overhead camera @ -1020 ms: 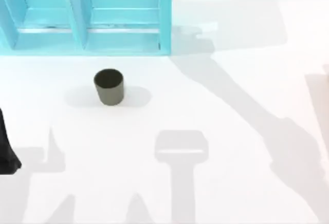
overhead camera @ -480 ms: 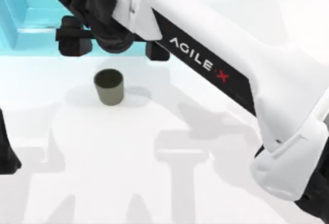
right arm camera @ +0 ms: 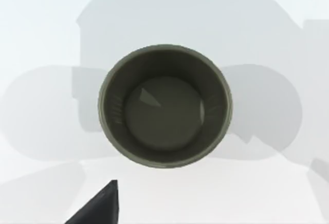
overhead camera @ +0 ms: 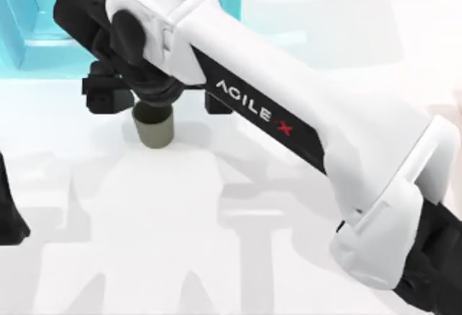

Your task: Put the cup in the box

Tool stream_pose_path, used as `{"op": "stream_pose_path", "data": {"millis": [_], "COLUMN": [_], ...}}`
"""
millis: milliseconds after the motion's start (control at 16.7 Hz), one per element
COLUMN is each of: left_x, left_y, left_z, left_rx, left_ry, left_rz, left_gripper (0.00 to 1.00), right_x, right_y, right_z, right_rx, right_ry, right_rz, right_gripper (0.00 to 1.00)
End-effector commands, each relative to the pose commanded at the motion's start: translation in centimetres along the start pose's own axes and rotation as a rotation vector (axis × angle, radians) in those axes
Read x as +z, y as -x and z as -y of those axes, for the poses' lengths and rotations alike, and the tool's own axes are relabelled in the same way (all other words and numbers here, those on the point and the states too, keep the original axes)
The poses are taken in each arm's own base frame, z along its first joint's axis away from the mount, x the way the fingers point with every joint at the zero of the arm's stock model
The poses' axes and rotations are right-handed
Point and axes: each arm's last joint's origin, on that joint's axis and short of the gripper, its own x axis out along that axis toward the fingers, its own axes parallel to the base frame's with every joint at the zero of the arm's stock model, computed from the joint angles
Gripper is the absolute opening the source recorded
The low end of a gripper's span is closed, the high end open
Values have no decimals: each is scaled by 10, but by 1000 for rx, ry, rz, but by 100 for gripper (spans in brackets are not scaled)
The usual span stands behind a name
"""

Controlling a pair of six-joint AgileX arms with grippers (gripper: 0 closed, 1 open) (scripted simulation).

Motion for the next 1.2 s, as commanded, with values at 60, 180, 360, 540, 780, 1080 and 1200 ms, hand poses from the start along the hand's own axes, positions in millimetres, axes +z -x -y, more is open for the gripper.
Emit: {"op": "stream_pose_path", "data": {"millis": [60,180,360,540,780,1080,1200], "left_x": [0,0,0,0,0,0,0], "left_y": [0,0,0,0,0,0,0], "left_z": [0,0,0,0,0,0,0], "left_rx": [0,0,0,0,0,0,0], "left_ry": [0,0,0,0,0,0,0], "left_rz": [0,0,0,0,0,0,0], "left_gripper": [100,100,100,100,100,100,100], "right_x": [1,1,1,0,0,0,0], "right_y": [-4,-10,-43,-82,-99,-99,-99], "right_z": [1,0,-2,-1,0,0,0], "right_rx": [-6,-4,-2,-2,0,0,0], "right_ry": [-2,-1,0,0,0,0,0], "right_rz": [-4,-3,-2,-1,0,0,0], "right_gripper": [100,100,100,100,100,77,62]}}
